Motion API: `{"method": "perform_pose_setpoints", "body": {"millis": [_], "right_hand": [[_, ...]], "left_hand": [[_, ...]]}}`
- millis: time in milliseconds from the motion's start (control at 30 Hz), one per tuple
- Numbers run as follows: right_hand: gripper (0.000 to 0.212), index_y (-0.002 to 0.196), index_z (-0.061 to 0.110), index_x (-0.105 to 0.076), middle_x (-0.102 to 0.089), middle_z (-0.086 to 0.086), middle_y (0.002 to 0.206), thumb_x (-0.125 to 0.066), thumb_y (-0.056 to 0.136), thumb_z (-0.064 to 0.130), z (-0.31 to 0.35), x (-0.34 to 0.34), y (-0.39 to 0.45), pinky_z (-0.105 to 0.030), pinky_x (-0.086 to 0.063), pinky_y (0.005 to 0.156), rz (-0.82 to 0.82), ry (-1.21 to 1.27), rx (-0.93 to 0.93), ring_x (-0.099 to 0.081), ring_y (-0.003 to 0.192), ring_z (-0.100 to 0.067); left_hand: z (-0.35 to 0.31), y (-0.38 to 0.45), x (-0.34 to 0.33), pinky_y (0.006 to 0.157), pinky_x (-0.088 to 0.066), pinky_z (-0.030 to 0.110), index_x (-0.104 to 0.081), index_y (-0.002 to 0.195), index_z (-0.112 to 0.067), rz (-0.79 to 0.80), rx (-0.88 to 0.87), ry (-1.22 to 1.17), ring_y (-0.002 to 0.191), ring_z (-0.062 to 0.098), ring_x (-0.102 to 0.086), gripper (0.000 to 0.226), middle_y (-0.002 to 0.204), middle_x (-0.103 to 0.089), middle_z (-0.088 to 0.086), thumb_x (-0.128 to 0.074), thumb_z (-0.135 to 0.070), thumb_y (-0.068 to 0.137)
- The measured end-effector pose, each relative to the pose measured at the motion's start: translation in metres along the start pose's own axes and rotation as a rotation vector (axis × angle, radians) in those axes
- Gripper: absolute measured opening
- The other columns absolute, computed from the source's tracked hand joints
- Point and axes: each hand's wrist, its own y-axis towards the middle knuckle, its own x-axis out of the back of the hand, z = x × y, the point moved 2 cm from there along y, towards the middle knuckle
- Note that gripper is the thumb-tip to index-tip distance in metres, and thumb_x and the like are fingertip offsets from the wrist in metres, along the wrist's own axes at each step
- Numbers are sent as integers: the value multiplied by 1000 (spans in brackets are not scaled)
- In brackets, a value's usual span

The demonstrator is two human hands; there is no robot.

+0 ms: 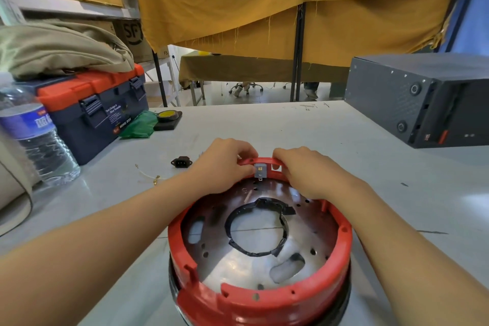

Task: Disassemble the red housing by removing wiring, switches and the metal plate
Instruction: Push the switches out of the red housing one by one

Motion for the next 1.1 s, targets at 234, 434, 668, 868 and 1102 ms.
{"method": "perform_pose_setpoints", "body": {"millis": [234,434,668,868,1102], "right_hand": [[20,113,22,-42,-57,-8,91,-49,94,22,-2,2,-5,-37,-46,65,25,57,12,-56,81,-31],[24,110,25,-49,-61,-4,93,-53,93,41,-2,9,-2,-42,-51,77,-25,172,56,-58,86,-26],[21,99,25,-49,-58,-3,95,-61,87,37,-2,6,3,-40,-50,76,-78,277,42,-56,85,-22],[29,104,21,-51,-59,-5,95,-61,87,42,-3,4,2,-42,-51,76,-117,238,24,-57,84,-23],[30,101,18,-54,-60,-6,95,-60,86,44,-4,5,-2,-43,-51,77,-138,190,-11,-58,85,-26]], "left_hand": [[0,2,-2,79,-48,23,-69,101,-21,4,7,-82,84,12,-64,17,86,-65,-7,-68,-21,85],[-3,6,-4,77,-50,21,-70,99,-17,15,-21,-128,82,12,-65,16,86,-68,-5,-69,-19,84],[-4,10,-6,66,-42,6,-70,97,-15,17,-53,-143,73,4,-58,14,83,-66,-8,-68,-17,83],[-3,9,-9,63,-40,4,-67,95,-15,-30,-56,-127,69,-1,-55,13,82,-64,-5,-69,-17,82],[-2,9,-8,61,-41,4,-64,91,-15,-16,-30,-158,70,-1,-56,11,86,-68,-2,-70,-18,81]]}}
